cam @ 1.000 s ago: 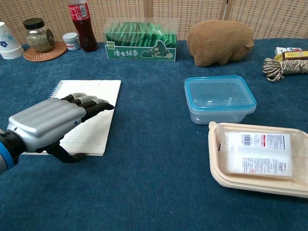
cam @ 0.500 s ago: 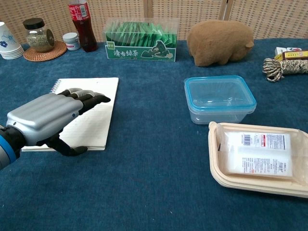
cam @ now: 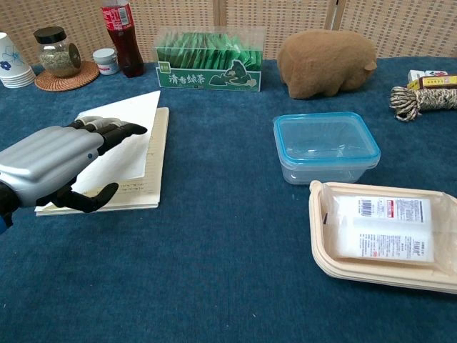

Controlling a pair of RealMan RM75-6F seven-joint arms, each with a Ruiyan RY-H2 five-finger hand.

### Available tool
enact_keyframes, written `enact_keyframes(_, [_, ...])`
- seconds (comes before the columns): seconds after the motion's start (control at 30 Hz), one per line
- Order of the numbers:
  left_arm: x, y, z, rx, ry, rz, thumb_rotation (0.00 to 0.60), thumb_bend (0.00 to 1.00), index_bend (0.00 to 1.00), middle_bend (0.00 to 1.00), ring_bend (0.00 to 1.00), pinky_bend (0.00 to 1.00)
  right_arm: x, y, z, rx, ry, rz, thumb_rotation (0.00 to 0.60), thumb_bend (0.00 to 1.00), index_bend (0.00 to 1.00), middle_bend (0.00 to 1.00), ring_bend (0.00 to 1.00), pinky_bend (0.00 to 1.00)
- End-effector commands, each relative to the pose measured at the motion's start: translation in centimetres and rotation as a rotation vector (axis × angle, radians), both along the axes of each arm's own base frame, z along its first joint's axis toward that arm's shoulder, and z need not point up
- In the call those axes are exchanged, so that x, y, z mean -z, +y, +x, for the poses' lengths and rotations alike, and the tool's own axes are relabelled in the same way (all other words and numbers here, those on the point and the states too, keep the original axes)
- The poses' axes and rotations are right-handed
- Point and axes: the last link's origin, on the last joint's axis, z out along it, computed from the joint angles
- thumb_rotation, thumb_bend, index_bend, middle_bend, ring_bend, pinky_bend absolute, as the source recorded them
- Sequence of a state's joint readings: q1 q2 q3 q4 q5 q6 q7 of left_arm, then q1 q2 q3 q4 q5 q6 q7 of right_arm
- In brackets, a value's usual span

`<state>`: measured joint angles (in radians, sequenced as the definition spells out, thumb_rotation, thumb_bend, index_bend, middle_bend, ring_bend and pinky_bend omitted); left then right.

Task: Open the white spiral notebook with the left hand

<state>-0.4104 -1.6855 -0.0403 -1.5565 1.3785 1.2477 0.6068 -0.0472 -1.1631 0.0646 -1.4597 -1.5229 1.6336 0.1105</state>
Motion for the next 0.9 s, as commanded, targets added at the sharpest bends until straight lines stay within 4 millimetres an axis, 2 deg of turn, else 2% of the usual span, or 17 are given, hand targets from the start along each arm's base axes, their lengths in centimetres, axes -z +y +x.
enact_keyframes(0.03, [-0.7, 0.0, -0.4, -0.023, -0.019, 0.026, 0.600, 0.48, 0.06, 0.10, 0.00, 0.00, -0.1, 0.1, 0.0, 0.000, -0.002, -0.004, 0.600, 0.25, 0.09, 0.09, 0.07, 0.14])
enact_keyframes(0.23, [-2.8, -0.2, -1.7, -0.085, -0.051, 0.114, 0.600, 0.49, 0.06, 0.10, 0.00, 0.00, -0.2, 0.2, 0.0, -0.005, -0.014, -0.011, 0.600, 0.25, 0.09, 0.09, 0.07, 0.14])
enact_keyframes(0.33, [-4.7, -0.6, -3.1, -0.157, -0.095, 0.190, 0.600, 0.49, 0.05, 0.10, 0.00, 0.00, -0.3, 0.3, 0.1, -0.011, -0.021, -0.014, 0.600, 0.25, 0.09, 0.09, 0.07, 0.14])
enact_keyframes(0.37, [-6.1, -1.1, -4.1, -0.204, -0.116, 0.239, 0.600, 0.49, 0.05, 0.10, 0.00, 0.00, -0.3, 0.3, 0.1, -0.014, -0.022, -0.016, 0.600, 0.25, 0.09, 0.09, 0.07, 0.14])
enact_keyframes(0.53, [-9.2, -2.8, -6.6, -0.289, -0.124, 0.315, 0.600, 0.49, 0.04, 0.10, 0.00, 0.00, -0.4, 0.3, 0.3, -0.021, -0.024, -0.017, 0.600, 0.25, 0.09, 0.08, 0.07, 0.14])
enact_keyframes(0.9, [-13.1, -6.6, -11.2, -0.425, 0.001, 0.330, 0.600, 0.49, 0.01, 0.07, 0.00, 0.00, -0.1, -0.2, 1.2, -0.056, -0.026, -0.004, 0.600, 0.25, 0.09, 0.06, 0.07, 0.14])
